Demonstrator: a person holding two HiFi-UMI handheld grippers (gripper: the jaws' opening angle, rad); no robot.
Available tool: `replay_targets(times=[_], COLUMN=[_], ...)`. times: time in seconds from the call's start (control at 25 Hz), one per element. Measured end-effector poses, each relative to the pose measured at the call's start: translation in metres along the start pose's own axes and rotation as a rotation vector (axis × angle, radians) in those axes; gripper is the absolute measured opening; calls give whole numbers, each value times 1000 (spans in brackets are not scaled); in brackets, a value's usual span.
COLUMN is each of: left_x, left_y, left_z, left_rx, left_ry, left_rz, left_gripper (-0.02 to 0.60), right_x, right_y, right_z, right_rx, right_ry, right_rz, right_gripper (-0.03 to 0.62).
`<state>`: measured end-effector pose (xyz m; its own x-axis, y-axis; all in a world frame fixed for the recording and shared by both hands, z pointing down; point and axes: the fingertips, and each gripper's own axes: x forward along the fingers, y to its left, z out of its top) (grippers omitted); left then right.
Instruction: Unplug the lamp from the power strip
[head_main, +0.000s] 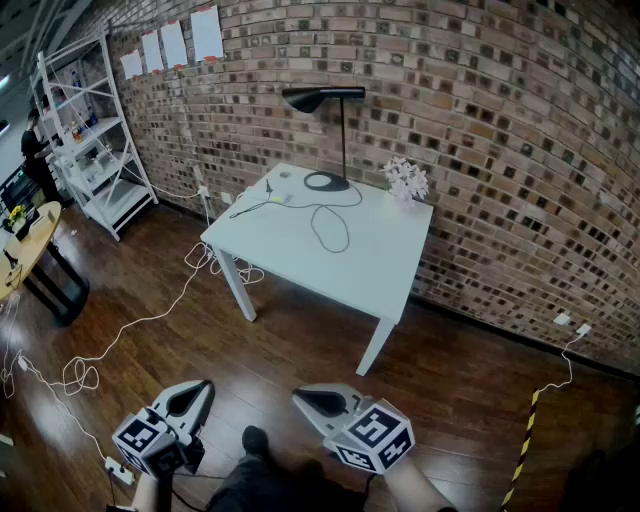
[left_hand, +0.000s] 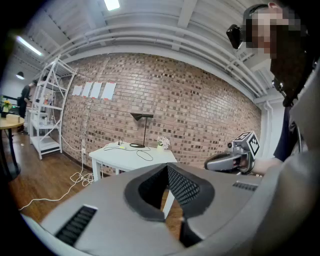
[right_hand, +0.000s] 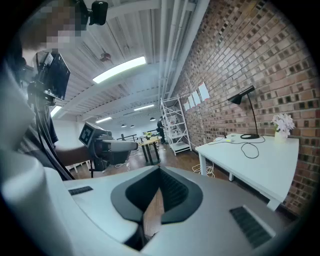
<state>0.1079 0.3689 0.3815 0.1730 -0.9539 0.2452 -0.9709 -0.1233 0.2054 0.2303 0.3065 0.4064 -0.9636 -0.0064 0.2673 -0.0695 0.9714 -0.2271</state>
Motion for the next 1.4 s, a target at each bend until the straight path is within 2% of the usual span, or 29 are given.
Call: replay_targets(times=[0.32, 0.64, 0.8, 0.92, 1.12, 1.28, 1.4], left_x=[14, 25, 38, 46, 54, 56, 54], left_y=[42, 120, 153, 158, 180, 199, 217], left_z=[8, 40, 40, 49, 57, 64, 65], left_rx=[-3, 12, 41, 5, 7, -10, -37], left_ry=[-20, -51, -71, -41, -42, -50, -57], left_rz=[-33, -64, -97, -129, -160, -159, -149], left_gripper=[-3, -3, -3, -3, -3, -3, -3], right_x=[27, 93, 121, 137, 155, 167, 181], right_y=[-11, -28, -34, -38, -45, -47, -46], right_z=[6, 38, 52, 61, 67, 69, 67], right_rx=[5, 3, 4, 1, 7, 13, -30], right_ry=[25, 40, 49, 50, 70, 97, 149], right_rz=[-53, -117, -150, -163, -186, -198, -213], right_gripper=[-14, -14, -14, -14, -14, -14, -14])
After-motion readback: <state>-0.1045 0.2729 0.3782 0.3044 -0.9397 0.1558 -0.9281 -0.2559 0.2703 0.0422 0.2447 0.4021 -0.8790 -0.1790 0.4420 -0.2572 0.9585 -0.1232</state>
